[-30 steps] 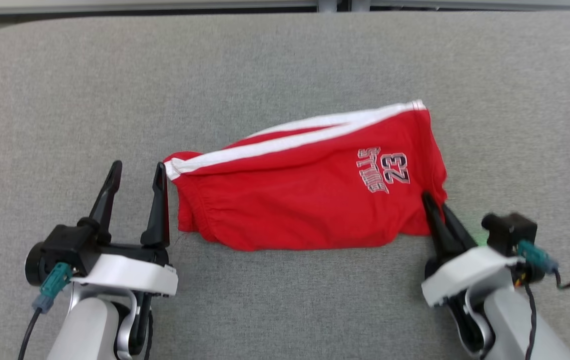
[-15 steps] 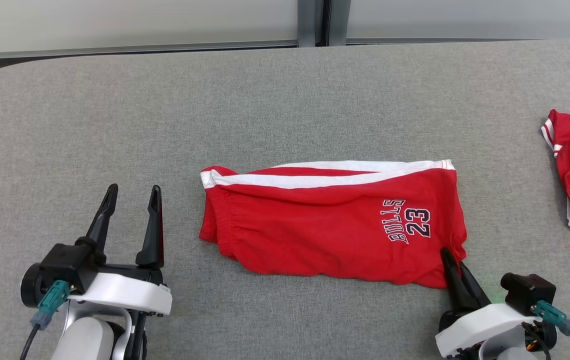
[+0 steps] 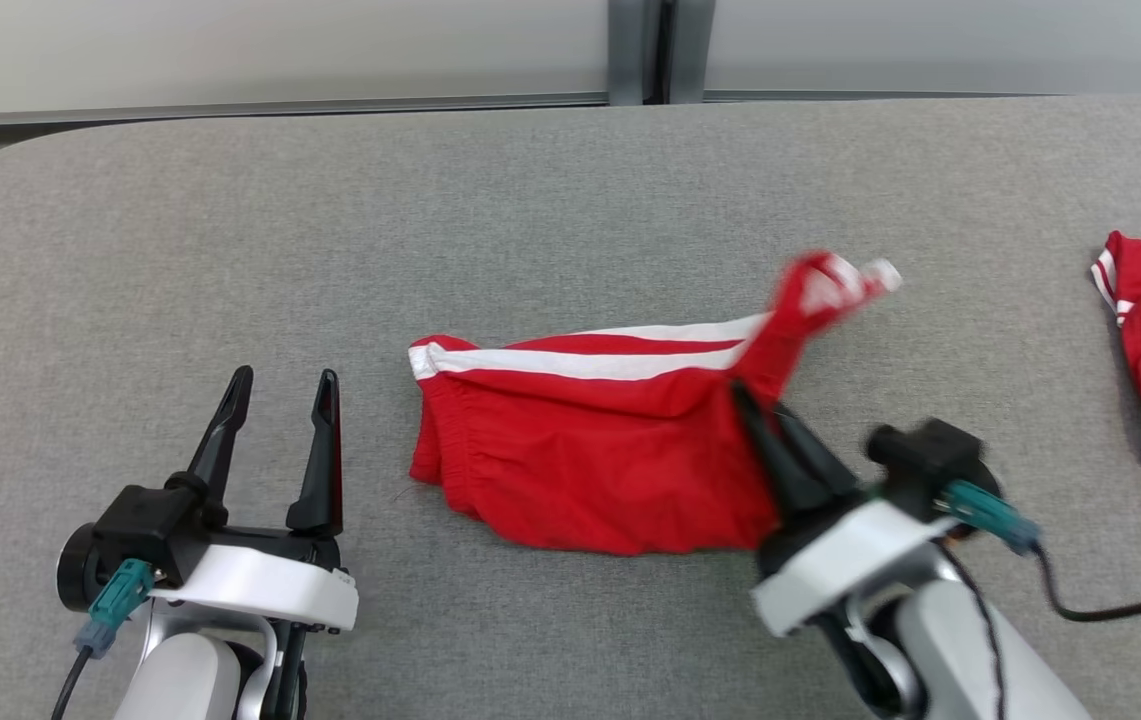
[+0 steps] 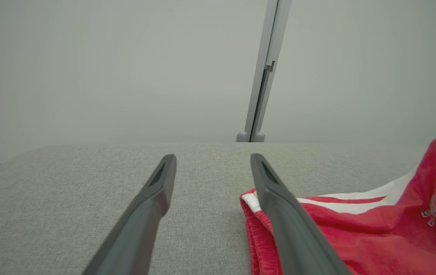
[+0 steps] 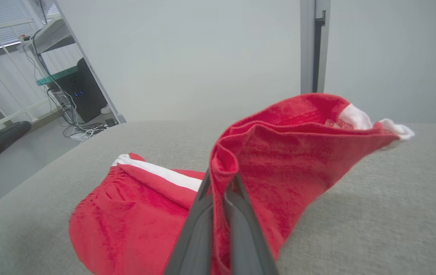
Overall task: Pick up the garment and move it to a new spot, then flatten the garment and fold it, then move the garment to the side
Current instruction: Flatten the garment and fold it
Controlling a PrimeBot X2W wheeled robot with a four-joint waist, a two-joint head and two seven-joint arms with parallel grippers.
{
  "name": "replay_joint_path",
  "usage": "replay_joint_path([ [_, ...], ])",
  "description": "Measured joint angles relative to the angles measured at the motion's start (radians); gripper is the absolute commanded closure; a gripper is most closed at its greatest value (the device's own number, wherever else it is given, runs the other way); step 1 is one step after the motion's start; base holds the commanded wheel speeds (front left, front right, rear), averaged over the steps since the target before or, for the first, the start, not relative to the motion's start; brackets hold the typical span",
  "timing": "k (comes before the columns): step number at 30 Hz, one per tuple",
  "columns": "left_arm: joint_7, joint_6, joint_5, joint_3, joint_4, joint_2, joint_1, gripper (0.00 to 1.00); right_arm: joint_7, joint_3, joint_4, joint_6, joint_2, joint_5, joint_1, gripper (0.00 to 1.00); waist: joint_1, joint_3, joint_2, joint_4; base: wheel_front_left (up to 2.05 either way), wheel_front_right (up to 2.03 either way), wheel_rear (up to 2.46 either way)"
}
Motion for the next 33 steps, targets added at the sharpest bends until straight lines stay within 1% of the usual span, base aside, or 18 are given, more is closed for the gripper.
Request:
replay_joint_path([
  [5, 0.000, -0.002, -0.002, -0.010, 0.005, -0.008, -0.012, 0.00, 0.036, 0.175, 0.002, 0.000, 0.028, 0.031, -0.112, 1.00, 0.0000, 0.003, 0.0000, 0.027, 0.00, 0.00, 0.00],
  [10, -0.004, -0.004, -0.007, -0.012, 0.014, -0.013, -0.022, 0.00, 0.053, 0.317, 0.099, 0.000, 0.053, 0.109, -0.185, 1.00, 0.0000, 0.010, 0.0000, 0.061, 0.00, 0.00, 0.00],
  [17, -0.009, -0.006, -0.009, -0.012, 0.024, -0.017, -0.030, 0.00, 0.028, 0.453, 0.231, 0.000, 0.062, 0.198, -0.237, 1.00, 0.0000, 0.029, 0.0000, 0.087, 0.00, 0.00, 0.00],
  [18, -0.009, -0.006, -0.009, -0.012, 0.024, -0.017, -0.030, 0.00, 0.028, 0.453, 0.231, 0.000, 0.062, 0.198, -0.237, 0.85, 0.0000, 0.029, 0.0000, 0.087, 0.00, 0.00, 0.00],
  [19, -0.009, -0.006, -0.009, -0.011, 0.025, -0.017, -0.032, 0.00, 0.019, 0.463, 0.245, 0.000, 0.063, 0.208, -0.242, 0.34, 0.0000, 0.031, 0.0000, 0.088, 0.00, 0.00, 0.00],
  [20, -0.009, -0.006, -0.009, -0.010, 0.027, -0.017, -0.034, 0.00, 0.007, 0.475, 0.257, 0.000, 0.063, 0.214, -0.249, 0.34, 0.0000, 0.033, 0.0000, 0.088, 0.00, 0.00, 0.00],
  [21, -0.010, -0.006, -0.009, -0.009, 0.028, -0.018, -0.036, 0.00, -0.011, 0.486, 0.260, 0.000, 0.062, 0.219, -0.257, 0.00, 0.0000, 0.033, 0.0000, 0.087, 0.00, 0.00, 0.00],
  [24, -0.011, -0.006, -0.009, -0.005, 0.031, -0.019, -0.037, 0.00, -0.077, 0.510, 0.255, 0.000, 0.063, 0.225, -0.287, 0.00, 0.0000, 0.033, 0.0000, 0.082, 0.00, 0.00, 0.00],
  [27, -0.012, -0.006, -0.009, -0.004, 0.033, -0.019, -0.039, 0.00, -0.136, 0.495, 0.224, 0.000, 0.065, 0.225, -0.314, 0.00, 0.0000, 0.030, 0.0000, 0.074, 0.00, 0.00, 0.00],
  [30, -0.013, -0.006, -0.005, -0.004, 0.033, -0.016, -0.039, 0.00, -0.162, 0.413, 0.186, 0.000, 0.054, 0.201, -0.324, 0.00, 0.0000, 0.024, 0.0000, 0.063, 0.00, 0.00, 0.00],
  [33, -0.013, -0.005, 0.002, -0.002, 0.030, -0.013, -0.039, 0.00, -0.170, 0.291, 0.154, 0.000, 0.012, 0.159, -0.314, 0.00, 0.0000, 0.019, 0.0000, 0.051, 0.00, 0.00, 0.00],
])
